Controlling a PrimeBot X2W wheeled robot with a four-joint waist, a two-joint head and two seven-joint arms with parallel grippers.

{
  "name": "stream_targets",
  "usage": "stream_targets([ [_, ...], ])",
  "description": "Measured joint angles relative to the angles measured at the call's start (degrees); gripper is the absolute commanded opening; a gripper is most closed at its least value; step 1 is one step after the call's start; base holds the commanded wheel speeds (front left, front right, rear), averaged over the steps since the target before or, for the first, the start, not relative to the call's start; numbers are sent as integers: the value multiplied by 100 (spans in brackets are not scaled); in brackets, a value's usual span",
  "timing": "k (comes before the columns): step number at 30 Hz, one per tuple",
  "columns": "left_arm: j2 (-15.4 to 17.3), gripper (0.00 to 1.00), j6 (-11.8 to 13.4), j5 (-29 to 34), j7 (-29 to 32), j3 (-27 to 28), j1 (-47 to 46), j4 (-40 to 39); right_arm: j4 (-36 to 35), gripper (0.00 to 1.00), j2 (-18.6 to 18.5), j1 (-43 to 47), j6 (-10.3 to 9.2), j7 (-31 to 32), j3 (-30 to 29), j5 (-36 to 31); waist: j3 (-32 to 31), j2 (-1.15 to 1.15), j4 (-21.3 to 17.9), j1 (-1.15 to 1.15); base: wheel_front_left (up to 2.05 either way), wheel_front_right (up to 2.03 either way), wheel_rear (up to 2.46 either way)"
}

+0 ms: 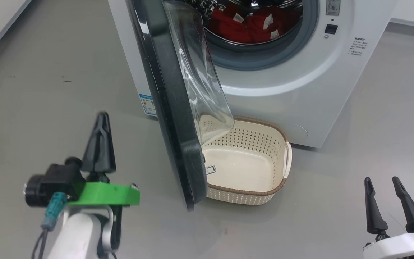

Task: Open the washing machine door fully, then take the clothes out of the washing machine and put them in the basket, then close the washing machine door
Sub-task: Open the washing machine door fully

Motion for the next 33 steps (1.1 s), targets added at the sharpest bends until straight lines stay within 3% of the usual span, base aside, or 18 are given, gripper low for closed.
stream_targets([
  [7, -1, 0, 0, 137, -29, -67, -457, -1214, 0, 100, 47, 9, 51, 0, -44, -64, -12, 0, -37, 0, 0, 0, 0],
  [16, 2, 0, 1, 186, -32, -1009, -683, -2176, 15, 100, 118, 11, 102, 0, -70, -96, -10, 0, -126, 0, 0, 0, 0],
  [25, 21, 0, -66, 77, -30, -2724, -493, -1887, 42, 100, 163, 11, 153, 0, -82, -188, 4, 0, -222, 0, 0, 0, 0],
  [33, 64, 0, -65, 7, 392, -3218, -43, -1157, 93, 100, 177, 10, 201, 0, -121, -218, 39, 0, -281, 0, 0, 0, 0],
])
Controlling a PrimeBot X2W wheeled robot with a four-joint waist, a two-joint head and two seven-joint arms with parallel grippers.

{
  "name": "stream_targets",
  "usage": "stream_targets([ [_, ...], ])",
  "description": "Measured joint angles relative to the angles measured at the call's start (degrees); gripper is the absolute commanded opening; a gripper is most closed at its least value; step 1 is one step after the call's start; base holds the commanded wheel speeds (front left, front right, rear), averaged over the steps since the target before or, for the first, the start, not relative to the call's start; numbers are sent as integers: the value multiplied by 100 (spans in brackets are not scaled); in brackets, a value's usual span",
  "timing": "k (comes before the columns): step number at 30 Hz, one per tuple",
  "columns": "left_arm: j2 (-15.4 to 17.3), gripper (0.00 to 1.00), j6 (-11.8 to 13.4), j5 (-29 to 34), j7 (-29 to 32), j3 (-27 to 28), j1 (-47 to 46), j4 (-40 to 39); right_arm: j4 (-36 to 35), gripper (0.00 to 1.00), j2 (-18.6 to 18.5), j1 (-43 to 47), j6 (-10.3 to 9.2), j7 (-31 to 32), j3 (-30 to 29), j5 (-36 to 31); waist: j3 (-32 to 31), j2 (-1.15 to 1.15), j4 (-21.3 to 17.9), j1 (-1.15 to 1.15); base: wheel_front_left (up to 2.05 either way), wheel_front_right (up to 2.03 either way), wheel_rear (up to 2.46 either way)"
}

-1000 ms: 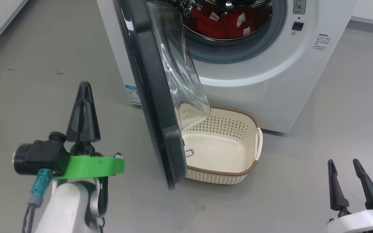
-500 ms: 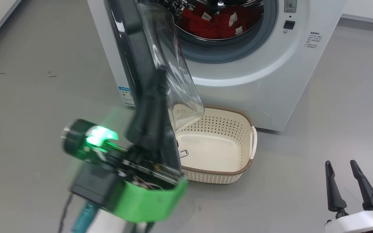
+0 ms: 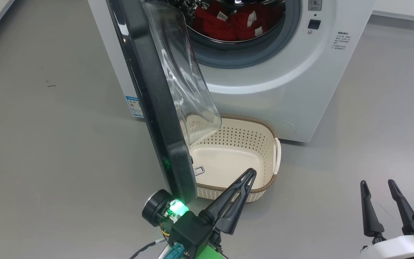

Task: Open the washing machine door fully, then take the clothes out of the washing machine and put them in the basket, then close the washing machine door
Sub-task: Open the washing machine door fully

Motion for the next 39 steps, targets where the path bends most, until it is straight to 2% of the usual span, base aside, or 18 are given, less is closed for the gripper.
stream_targets([
  [5, 1, 0, 8, -44, 113, 130, 118, 354, 15, 100, 26, 0, 30, 0, -33, -23, 18, 0, -24, 0, 0, 0, 0],
  [10, 1, 0, 60, -54, 166, 637, 199, 922, 42, 100, 59, -1, 62, 0, -145, -66, 73, 0, -19, 0, 0, 0, 0],
  [17, 0, 0, 64, -86, 170, 966, 270, 1180, 75, 100, 75, -1, 101, 0, -197, -73, 95, 0, -5, 0, 0, 0, 0],
  [26, -14, 0, 64, -90, 142, 1047, 352, 1266, 111, 100, 135, 0, 119, 0, -272, -92, 99, 0, 53, 0, 0, 0, 0],
  [39, -29, 0, 64, -192, 23, 1162, 547, 1243, 115, 100, 146, 20, 164, 0, -412, -118, 88, 0, 426, 0, 0, 0, 0],
])
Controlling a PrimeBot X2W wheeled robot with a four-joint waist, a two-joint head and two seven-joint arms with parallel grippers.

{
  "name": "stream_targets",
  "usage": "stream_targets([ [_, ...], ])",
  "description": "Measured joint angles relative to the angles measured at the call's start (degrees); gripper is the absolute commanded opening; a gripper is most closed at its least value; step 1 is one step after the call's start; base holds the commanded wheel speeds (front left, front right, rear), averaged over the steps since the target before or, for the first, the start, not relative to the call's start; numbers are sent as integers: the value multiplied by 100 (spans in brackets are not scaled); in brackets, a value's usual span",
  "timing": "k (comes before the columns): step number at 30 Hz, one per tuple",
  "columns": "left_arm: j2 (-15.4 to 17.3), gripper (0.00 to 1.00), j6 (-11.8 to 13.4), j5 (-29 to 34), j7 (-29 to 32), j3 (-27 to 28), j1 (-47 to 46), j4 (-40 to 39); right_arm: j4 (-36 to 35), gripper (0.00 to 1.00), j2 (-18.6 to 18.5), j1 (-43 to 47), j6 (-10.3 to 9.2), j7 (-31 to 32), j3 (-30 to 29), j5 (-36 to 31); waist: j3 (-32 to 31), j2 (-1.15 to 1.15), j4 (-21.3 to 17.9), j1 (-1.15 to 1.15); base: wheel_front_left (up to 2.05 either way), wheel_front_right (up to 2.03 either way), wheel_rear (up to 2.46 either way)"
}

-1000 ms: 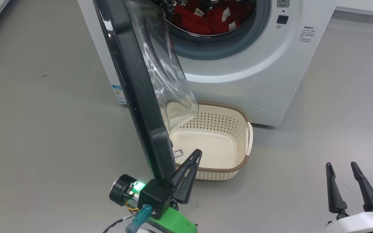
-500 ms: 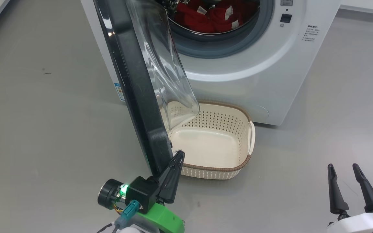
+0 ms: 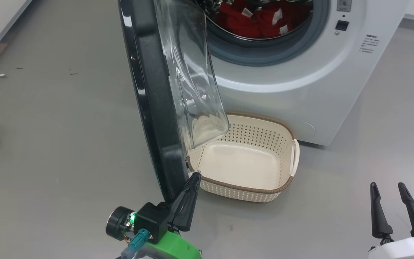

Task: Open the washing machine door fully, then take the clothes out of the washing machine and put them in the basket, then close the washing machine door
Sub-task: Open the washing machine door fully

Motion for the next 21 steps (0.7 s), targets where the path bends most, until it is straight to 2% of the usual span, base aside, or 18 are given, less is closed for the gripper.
stream_targets([
  [8, -2, 0, 0, -31, -144, 192, 140, -46, -4, 100, 2, 37, 13, 0, -66, -35, 31, 0, 306, 0, 0, 0, 0],
  [15, -5, 0, 0, -14, -231, 570, 258, -19, -11, 100, 3, 36, 38, 0, -66, -54, 80, 0, 542, 0, 0, 0, 0],
  [21, -1, 0, 0, -2, -290, 978, 429, 74, -4, 100, 9, 35, 68, 0, 8, -108, 113, 0, 584, 0, 0, 0, 0],
])
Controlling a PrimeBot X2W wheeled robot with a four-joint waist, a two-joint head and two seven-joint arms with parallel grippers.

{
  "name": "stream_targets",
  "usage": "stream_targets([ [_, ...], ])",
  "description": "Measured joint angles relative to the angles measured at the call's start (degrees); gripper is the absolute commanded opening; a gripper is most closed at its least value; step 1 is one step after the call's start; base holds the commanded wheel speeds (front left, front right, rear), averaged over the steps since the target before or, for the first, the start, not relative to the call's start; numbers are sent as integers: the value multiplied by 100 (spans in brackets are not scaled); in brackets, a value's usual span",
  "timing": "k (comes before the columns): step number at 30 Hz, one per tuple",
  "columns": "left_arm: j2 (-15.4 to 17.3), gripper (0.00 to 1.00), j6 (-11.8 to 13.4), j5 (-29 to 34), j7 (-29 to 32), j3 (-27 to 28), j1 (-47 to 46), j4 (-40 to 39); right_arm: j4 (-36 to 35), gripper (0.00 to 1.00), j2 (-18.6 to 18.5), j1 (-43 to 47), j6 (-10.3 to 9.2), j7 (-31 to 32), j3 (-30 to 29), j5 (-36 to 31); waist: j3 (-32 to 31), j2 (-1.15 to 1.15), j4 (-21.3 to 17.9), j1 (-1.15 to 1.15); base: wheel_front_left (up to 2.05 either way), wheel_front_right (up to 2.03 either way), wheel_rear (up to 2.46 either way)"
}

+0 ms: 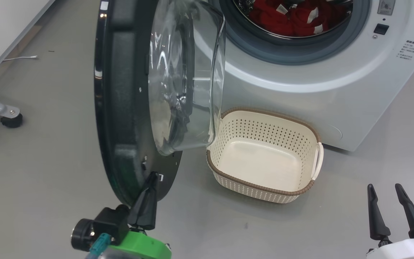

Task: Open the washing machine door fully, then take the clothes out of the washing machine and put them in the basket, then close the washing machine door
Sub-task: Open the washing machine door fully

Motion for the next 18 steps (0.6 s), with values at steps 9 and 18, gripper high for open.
stream_targets([
  [9, -14, 0, 0, 93, -56, 676, 43, 140, 16, 100, 15, -62, 21, 0, 44, -2, 62, 0, -104, 0, 0, 0, 0],
  [18, -34, 0, 0, 123, -99, 1573, 7, 445, 112, 100, 16, -115, 64, 0, 54, -2, 76, 0, -321, 0, 0, 0, 0],
])
